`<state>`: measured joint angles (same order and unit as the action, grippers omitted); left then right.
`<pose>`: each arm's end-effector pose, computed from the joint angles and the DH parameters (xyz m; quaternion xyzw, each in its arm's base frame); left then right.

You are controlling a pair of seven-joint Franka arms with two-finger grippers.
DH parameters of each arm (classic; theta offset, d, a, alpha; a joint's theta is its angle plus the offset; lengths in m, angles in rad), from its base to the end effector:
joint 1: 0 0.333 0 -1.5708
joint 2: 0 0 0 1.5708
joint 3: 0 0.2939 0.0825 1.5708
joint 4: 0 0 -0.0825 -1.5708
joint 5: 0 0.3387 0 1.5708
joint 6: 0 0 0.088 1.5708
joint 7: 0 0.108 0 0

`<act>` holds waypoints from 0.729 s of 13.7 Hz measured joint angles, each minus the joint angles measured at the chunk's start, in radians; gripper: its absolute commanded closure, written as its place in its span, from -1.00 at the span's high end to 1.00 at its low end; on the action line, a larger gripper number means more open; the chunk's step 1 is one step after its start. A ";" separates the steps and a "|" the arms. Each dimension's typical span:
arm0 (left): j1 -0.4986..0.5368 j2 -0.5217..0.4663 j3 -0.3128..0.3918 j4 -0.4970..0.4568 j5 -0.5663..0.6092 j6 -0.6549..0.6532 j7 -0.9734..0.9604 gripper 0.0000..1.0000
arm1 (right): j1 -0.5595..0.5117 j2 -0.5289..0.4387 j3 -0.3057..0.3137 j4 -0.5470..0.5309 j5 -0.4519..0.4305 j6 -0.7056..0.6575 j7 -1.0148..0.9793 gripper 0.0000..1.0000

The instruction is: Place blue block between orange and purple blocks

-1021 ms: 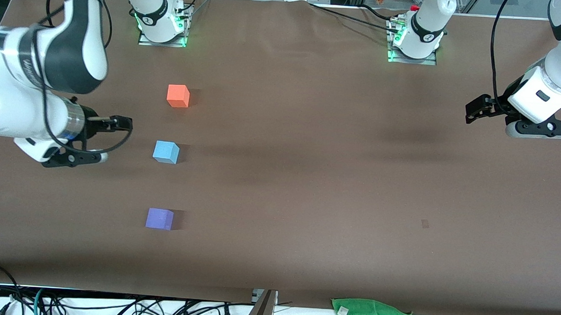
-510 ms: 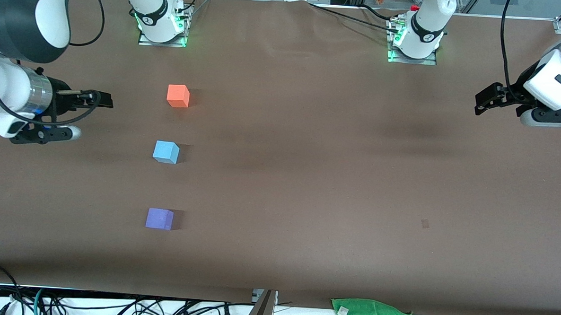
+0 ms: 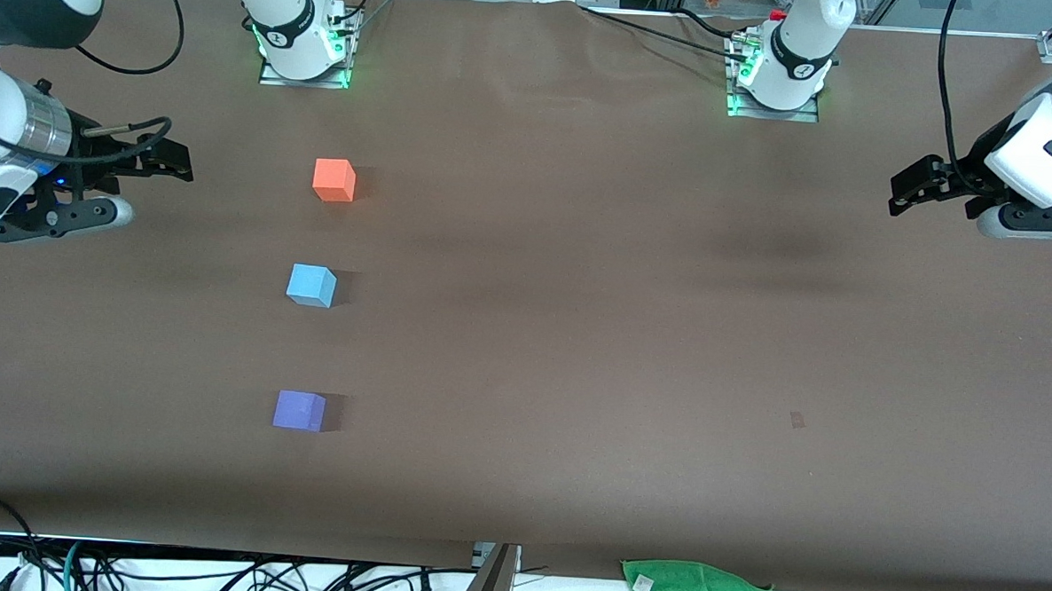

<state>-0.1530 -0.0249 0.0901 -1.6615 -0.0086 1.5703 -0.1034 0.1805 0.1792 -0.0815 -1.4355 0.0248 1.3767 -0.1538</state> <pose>0.4982 -0.0318 0.5753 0.9992 0.0203 -0.0335 0.0026 0.5322 0.0598 0.5496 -0.9849 -0.1259 0.1182 0.0083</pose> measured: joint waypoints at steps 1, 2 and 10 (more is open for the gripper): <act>0.000 0.001 0.001 0.001 -0.002 0.000 0.000 1.00 | -0.025 -0.019 0.029 -0.020 -0.017 0.022 0.000 1.00; 0.000 0.002 0.001 0.003 -0.002 0.000 0.000 1.00 | -0.038 -0.038 0.038 -0.031 -0.037 0.043 0.000 1.00; 0.028 0.004 0.007 0.011 -0.003 0.000 -0.013 1.00 | -0.160 -0.169 0.079 -0.128 -0.060 0.083 -0.003 1.00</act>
<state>-0.1248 -0.0207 0.0970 -1.6508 -0.0117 1.5704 -0.1167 0.0209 0.0106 -0.0030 -1.5632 -0.0349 1.4593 -0.1570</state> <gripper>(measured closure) 0.000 0.000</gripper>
